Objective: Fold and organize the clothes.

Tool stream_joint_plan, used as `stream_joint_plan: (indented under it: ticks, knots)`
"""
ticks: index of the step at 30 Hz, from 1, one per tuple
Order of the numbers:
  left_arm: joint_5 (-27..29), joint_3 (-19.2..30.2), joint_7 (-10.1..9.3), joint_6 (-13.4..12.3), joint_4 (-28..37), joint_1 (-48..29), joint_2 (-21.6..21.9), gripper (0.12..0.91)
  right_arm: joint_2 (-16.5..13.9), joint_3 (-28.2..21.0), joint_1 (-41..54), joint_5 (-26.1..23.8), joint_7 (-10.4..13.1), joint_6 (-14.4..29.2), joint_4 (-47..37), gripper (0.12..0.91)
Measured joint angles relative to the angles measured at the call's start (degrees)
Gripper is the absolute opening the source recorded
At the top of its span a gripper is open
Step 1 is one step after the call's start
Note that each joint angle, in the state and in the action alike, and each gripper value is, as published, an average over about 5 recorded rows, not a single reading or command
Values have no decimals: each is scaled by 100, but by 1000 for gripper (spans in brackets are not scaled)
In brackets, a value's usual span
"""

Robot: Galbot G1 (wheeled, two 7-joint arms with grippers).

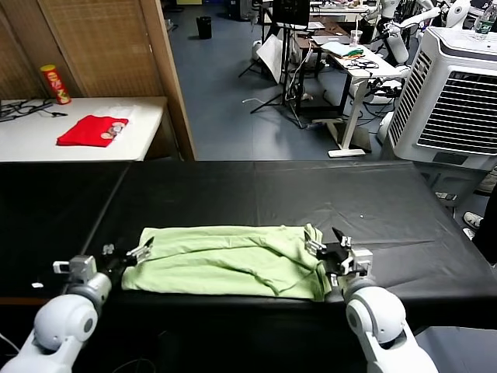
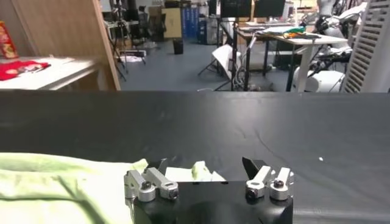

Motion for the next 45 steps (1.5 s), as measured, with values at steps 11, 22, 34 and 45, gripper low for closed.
stream_joint_plan:
  ticks: [11, 22, 34, 45]
  knots:
    - [100, -16, 57, -182, 192, 256, -247, 611, 0, 71, -149, -22, -57, 6, 191, 798]
    - [-431, -41, 56, -53, 203, 272, -331, 167, 5, 168, -290, -53, -135, 17, 329, 798]
    - [1298, -404, 54, -379, 369, 276, 133, 152, 93, 291, -455, -59, -142, 27, 506, 798]
    - [2119, -714, -115, -246, 156, 445, 792, 152, 178, 285, -571, -214, -156, 90, 569, 798]
